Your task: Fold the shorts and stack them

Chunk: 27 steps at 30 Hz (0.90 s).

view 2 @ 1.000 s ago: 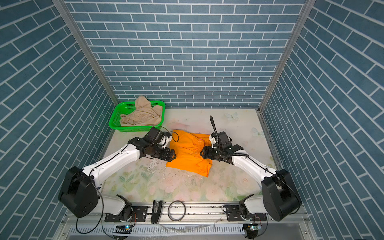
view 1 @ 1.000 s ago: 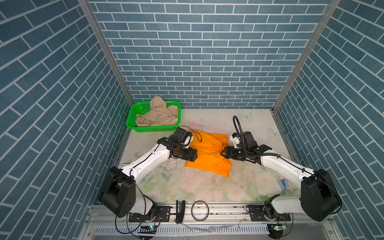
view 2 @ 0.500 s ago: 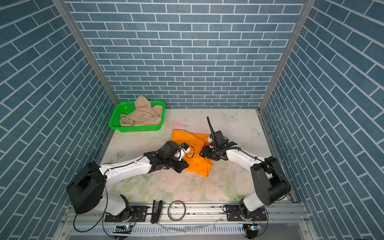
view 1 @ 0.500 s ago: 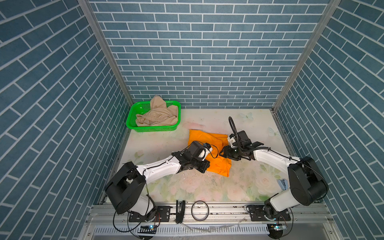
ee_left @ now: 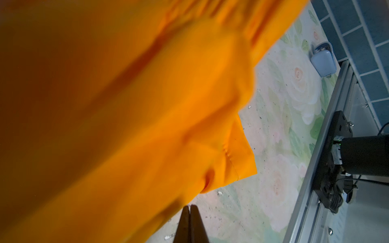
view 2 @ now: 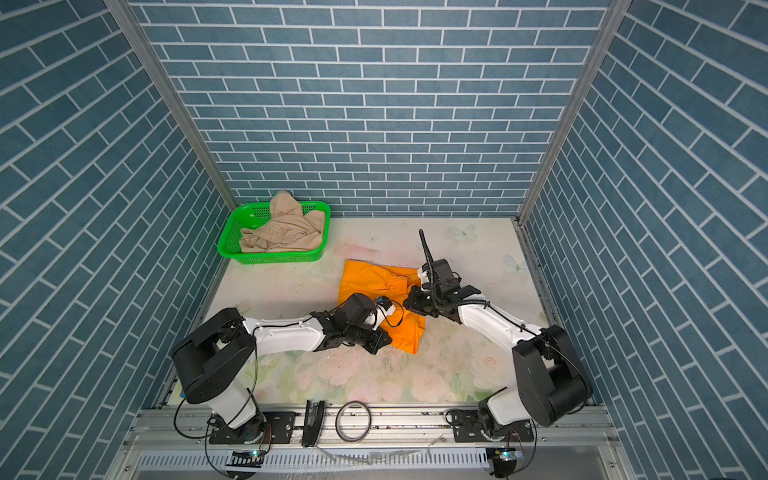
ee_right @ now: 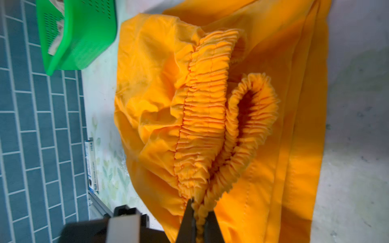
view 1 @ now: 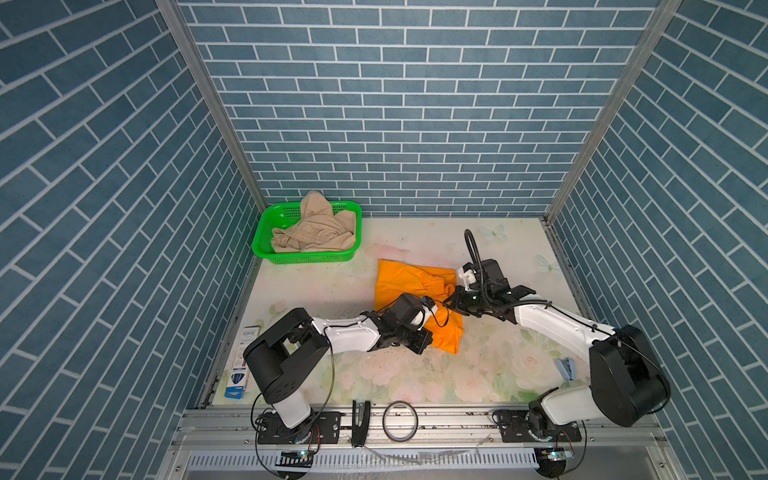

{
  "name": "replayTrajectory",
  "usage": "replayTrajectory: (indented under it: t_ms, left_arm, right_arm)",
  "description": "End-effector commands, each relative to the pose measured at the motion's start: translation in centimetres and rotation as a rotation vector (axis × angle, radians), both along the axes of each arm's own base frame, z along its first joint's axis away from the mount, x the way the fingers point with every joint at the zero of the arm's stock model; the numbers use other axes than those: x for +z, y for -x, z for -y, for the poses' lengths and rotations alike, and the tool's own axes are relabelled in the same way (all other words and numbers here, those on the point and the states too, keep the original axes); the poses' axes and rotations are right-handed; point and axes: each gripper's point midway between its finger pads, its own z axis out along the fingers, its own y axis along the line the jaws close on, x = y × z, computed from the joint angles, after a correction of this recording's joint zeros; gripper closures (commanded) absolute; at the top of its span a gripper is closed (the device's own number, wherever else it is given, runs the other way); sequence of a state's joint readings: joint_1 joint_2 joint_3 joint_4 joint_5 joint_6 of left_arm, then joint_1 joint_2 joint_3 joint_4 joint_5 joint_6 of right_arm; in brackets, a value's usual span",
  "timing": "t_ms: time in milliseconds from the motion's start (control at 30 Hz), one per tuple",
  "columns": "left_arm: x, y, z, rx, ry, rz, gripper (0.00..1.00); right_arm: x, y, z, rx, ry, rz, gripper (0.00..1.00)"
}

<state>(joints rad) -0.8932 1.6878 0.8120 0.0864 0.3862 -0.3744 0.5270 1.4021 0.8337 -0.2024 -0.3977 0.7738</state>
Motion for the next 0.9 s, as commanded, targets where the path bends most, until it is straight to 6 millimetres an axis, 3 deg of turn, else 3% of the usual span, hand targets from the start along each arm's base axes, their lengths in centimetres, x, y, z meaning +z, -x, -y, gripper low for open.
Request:
replayTrajectory:
  t_ms: [0,133,267,367,467,533,633,800,867]
  left_arm:
    - [-1.3,-0.1,-0.2,0.024,-0.031,-0.009,1.0]
    - [-1.9,-0.3,-0.5,0.043,-0.048,-0.013,1.0]
    - [-1.9,-0.5,-0.8,0.058,-0.064,-0.007,1.0]
    - [-1.5,-0.2,-0.5,0.054,-0.047,-0.02,1.0]
    - [-1.2,0.3,-0.7,0.054,-0.052,-0.049,0.98]
    - [-0.7,0.8,-1.1,0.059,-0.065,-0.069,0.91]
    - [0.7,1.8,-2.5,0.078,-0.092,-0.106,0.71]
    - [4.8,3.4,-5.4,0.094,-0.153,-0.11,0.43]
    - [6.3,2.6,-7.0,0.139,-0.19,-0.063,0.36]
  right_arm:
    - [0.4,1.3,0.3,-0.059,-0.067,-0.045,1.0]
    - [-1.4,3.0,1.0,-0.076,-0.052,-0.088,1.0]
    - [-5.6,5.1,2.5,-0.096,0.025,-0.147,1.0]
    - [-8.0,5.5,3.2,-0.096,0.071,-0.155,1.0]
    - [-9.1,5.2,3.8,-0.08,0.14,-0.149,0.83]
    - [-8.7,4.8,4.1,-0.083,0.164,-0.125,0.7]
    - [-6.8,4.1,5.0,-0.068,0.233,-0.065,0.54]
    - [-2.4,3.5,6.7,-0.052,0.345,0.029,0.5]
    - [-0.8,3.1,6.4,-0.03,0.34,0.068,0.5]
